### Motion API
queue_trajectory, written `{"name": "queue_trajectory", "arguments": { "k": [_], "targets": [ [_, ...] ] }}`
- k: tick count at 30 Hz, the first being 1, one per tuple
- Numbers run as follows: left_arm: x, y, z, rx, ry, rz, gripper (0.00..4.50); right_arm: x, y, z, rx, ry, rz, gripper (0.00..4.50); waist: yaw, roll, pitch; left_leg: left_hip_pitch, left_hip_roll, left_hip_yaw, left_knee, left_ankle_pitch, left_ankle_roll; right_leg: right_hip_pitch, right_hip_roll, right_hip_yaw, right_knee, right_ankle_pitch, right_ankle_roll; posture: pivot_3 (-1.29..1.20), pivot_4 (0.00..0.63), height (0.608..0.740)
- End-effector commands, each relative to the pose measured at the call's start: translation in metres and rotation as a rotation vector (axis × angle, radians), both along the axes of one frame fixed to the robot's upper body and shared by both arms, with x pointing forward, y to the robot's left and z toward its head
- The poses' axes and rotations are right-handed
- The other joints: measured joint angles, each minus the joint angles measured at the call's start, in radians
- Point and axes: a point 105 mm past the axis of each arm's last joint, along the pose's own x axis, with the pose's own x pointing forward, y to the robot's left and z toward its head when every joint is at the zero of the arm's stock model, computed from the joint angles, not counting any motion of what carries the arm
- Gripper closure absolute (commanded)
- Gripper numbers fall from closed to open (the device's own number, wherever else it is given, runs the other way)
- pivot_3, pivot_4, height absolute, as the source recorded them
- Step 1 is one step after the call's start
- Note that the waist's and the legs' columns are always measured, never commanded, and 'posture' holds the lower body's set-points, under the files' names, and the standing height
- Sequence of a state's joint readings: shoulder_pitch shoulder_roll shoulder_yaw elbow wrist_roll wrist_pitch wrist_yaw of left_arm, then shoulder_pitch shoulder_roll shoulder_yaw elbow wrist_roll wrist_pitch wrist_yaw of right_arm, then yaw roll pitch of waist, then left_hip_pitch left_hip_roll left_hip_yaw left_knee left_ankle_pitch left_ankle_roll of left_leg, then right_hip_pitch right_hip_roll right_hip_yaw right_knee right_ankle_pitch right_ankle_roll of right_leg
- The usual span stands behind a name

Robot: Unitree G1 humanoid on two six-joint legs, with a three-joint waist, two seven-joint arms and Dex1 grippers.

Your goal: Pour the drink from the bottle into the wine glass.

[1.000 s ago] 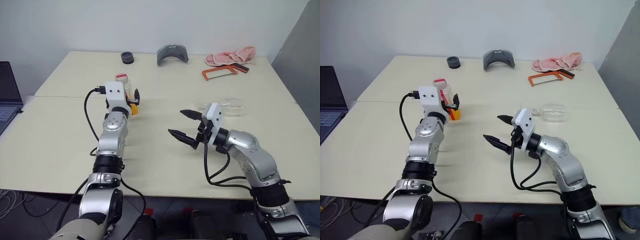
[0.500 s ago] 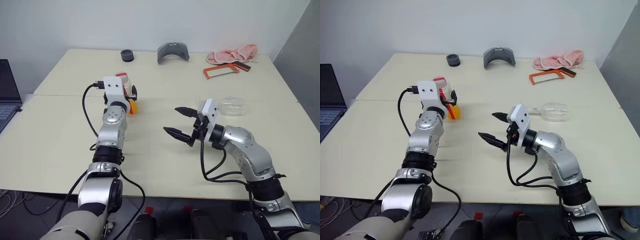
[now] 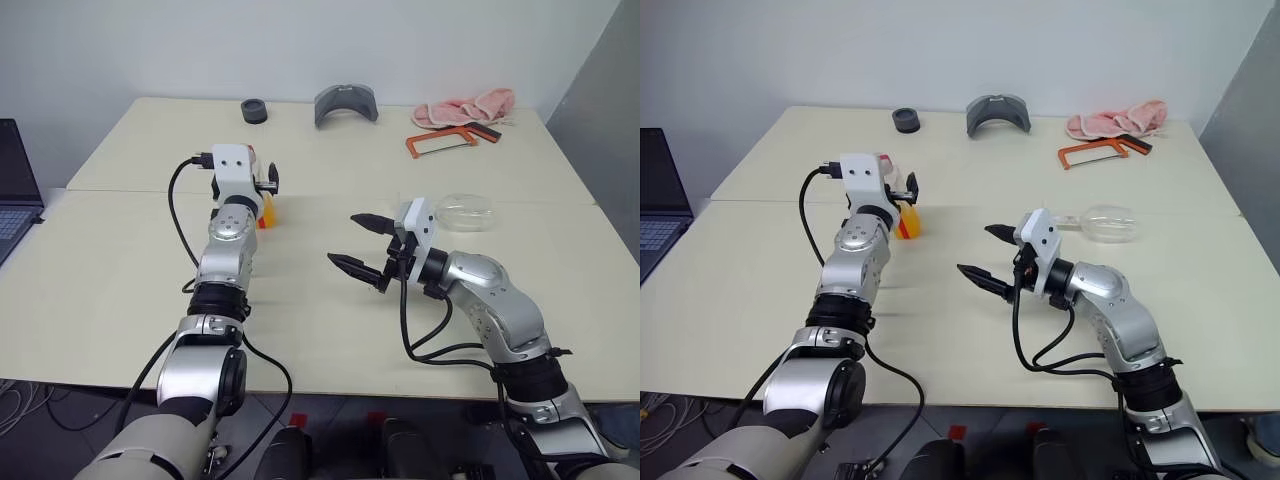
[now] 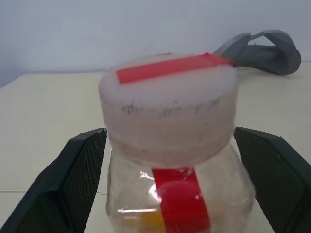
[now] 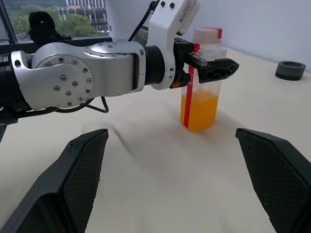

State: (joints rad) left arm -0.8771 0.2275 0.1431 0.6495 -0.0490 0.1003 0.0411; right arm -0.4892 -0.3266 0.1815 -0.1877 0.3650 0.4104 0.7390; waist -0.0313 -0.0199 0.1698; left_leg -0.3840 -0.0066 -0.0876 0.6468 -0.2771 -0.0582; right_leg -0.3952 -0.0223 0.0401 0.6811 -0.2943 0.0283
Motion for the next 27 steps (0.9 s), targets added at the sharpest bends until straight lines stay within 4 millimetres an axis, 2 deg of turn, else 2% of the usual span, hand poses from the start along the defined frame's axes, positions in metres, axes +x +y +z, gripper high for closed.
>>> {"name": "queue_trajectory", "arguments": {
  "k": [1, 9, 16, 17, 23, 27],
  "targets": [
    [0.000, -0.002, 0.020, 0.020, -0.064, 0.006, 0.03, 0.000, -0.002, 0.007, 0.019, -0.027, -0.005, 0.00, 0.000, 0.000, 0.000, 0.000, 0.000, 0.000, 0.000, 0.000, 0.000, 0.000, 0.000, 0.000, 0.000, 0.000, 0.000, 0.00, 0.150, 0.740],
    [0.000, 0.000, 0.018, 0.023, -0.056, 0.024, 0.03, 0.001, -0.003, 0.007, 0.019, -0.023, -0.006, 0.00, 0.000, 0.000, 0.000, 0.000, 0.000, 0.000, 0.000, 0.000, 0.000, 0.000, 0.000, 0.000, 0.000, 0.000, 0.000, 0.00, 0.150, 0.740],
    [-0.001, 0.001, 0.016, 0.020, -0.055, 0.024, 2.20, 0.001, -0.003, 0.007, 0.022, -0.021, -0.008, 0.00, 0.000, 0.000, 0.000, 0.000, 0.000, 0.000, 0.000, 0.000, 0.000, 0.000, 0.000, 0.000, 0.000, 0.000, 0.000, 0.00, 0.150, 0.740],
    [-0.001, 0.000, 0.016, 0.019, -0.055, 0.024, 2.37, 0.001, -0.004, 0.007, 0.022, -0.021, -0.009, 0.00, 0.000, 0.000, 0.000, 0.000, 0.000, 0.000, 0.000, 0.000, 0.000, 0.000, 0.000, 0.000, 0.000, 0.000, 0.000, 0.00, 0.150, 0.740],
    [-0.005, -0.001, 0.016, 0.002, -0.075, 0.007, 2.52, 0.001, -0.004, 0.009, 0.025, -0.033, -0.014, 0.00, 0.000, 0.000, 0.000, 0.000, 0.000, 0.000, 0.000, 0.000, 0.000, 0.000, 0.000, 0.000, 0.001, 0.000, 0.000, 0.00, 0.150, 0.740],
    [-0.014, -0.009, 0.012, -0.026, -0.093, -0.073, 2.58, -0.001, -0.006, 0.013, 0.030, -0.055, -0.029, 0.00, -0.001, 0.000, 0.000, 0.000, 0.001, 0.000, 0.000, 0.000, 0.000, 0.000, 0.000, 0.000, 0.001, 0.000, 0.000, 0.00, 0.150, 0.740]
  ]
}}
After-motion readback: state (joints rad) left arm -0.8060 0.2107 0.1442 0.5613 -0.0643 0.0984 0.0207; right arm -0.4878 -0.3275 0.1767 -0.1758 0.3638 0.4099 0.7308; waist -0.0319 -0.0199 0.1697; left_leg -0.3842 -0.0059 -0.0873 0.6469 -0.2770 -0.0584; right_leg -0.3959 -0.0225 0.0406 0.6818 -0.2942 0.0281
